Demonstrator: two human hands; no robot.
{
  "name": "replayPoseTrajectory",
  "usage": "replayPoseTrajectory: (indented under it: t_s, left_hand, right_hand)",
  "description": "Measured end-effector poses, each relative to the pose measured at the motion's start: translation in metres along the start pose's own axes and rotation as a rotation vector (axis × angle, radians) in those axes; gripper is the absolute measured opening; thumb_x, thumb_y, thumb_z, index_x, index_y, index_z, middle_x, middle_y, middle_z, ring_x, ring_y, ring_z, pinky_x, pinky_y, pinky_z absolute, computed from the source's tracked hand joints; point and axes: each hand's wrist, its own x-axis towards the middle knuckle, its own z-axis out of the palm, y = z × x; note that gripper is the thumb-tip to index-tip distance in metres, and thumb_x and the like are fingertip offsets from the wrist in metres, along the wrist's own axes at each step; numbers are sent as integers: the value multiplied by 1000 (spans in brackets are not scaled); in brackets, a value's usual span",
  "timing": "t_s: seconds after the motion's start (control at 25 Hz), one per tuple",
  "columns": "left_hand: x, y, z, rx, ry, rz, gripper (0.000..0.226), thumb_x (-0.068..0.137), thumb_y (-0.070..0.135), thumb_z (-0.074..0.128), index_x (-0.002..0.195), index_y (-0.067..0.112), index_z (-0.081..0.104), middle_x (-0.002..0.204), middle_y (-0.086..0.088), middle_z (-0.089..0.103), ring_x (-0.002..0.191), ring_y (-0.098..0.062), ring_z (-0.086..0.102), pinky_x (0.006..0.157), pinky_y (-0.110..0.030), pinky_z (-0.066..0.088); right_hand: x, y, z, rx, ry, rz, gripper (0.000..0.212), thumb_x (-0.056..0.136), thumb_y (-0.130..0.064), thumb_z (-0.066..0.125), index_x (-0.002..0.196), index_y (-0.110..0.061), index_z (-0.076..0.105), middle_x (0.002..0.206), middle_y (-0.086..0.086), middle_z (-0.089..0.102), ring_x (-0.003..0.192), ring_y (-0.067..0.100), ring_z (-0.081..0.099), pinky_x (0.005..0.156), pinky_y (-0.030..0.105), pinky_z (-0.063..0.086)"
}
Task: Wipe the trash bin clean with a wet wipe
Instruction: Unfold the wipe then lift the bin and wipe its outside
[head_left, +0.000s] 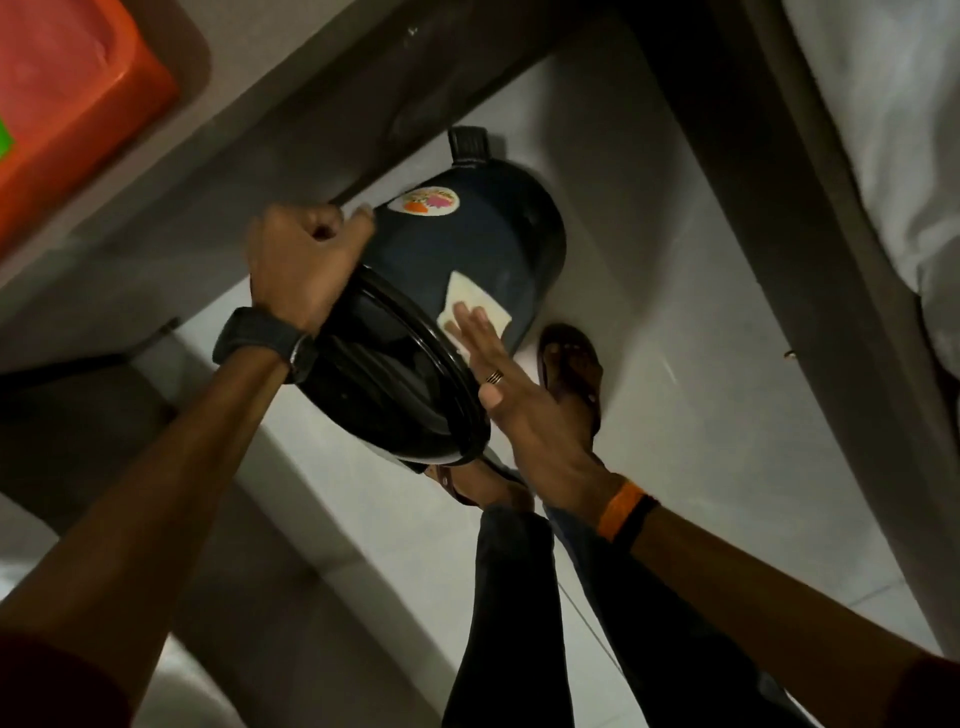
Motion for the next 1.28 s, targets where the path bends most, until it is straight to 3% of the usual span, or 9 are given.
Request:
replayPoseTrajectory:
  t_s: [0.08,0.16,0.32,0.52,0.6,0.8,1.08,1.16,1.28]
  left_hand:
    - [0,-13,2,-131,-11,-143,47,88,30,64,46,23,43,36,13,40,40,0,33,46,-13,31]
    - [-1,-22,4,-196,10,-183,46,86,26,65,46,24,42,36,15,34,43,1,29,48,-15,30]
    - [5,-22,3,-256,58,-196,52,82,21,63,37,23,36,34,13,28,39,-1,24,43,-16,25]
    - [12,-8,8,-197,85,-209,50,81,22,62,39,22,35,32,12,28,36,-4,24,41,-14,25]
    - [11,-9,10,-167,69,-192,46,81,23,61,43,19,35,33,11,27,39,-4,23,42,-17,24]
    - [1,-12,18,-133,63,-101,48,83,25,60,55,-9,41,49,-1,32,49,-14,29,50,-23,26]
    - [15,-15,9,-190,80,-245,51,79,21,62,37,19,33,33,9,26,39,-5,22,41,-18,24]
    - [11,-22,9,-227,91,-272,51,79,19,61,36,20,33,32,12,25,37,-4,22,40,-16,23]
    - [10,-25,10,-251,113,-264,51,77,19,60,33,21,35,32,12,25,36,-3,21,40,-15,22]
  right_hand:
    - [9,15,-9,-51,-21,-42,54,112,-36,25,164,-35,14,175,-10,11,164,13,5,133,47,11]
    - [46,26,-39,-5,121,166,55,112,-23,29,165,-21,15,176,0,10,164,17,6,134,47,9]
    - [109,24,-92,-110,229,493,55,113,-31,27,165,-19,14,176,0,7,163,18,7,133,44,8]
    - [45,-10,-25,-107,-139,-83,53,111,-29,30,163,-19,24,173,-6,20,162,9,11,134,35,5]
    - [60,1,-36,-192,-170,-137,51,112,-30,29,162,-20,29,172,-2,26,161,7,14,133,29,7]
    - [133,36,-110,-302,202,535,56,110,-45,30,162,-26,30,172,-2,26,160,15,23,132,44,16]
    - [33,21,-19,-99,-20,-115,51,113,-35,27,163,-30,23,173,-12,20,161,5,14,131,22,7]
    - [57,38,-42,77,235,227,51,111,-30,32,162,-24,28,172,-2,27,160,13,22,133,36,16]
    - [94,51,-85,146,450,637,60,108,-54,28,164,-34,20,173,-3,23,160,22,25,130,52,21]
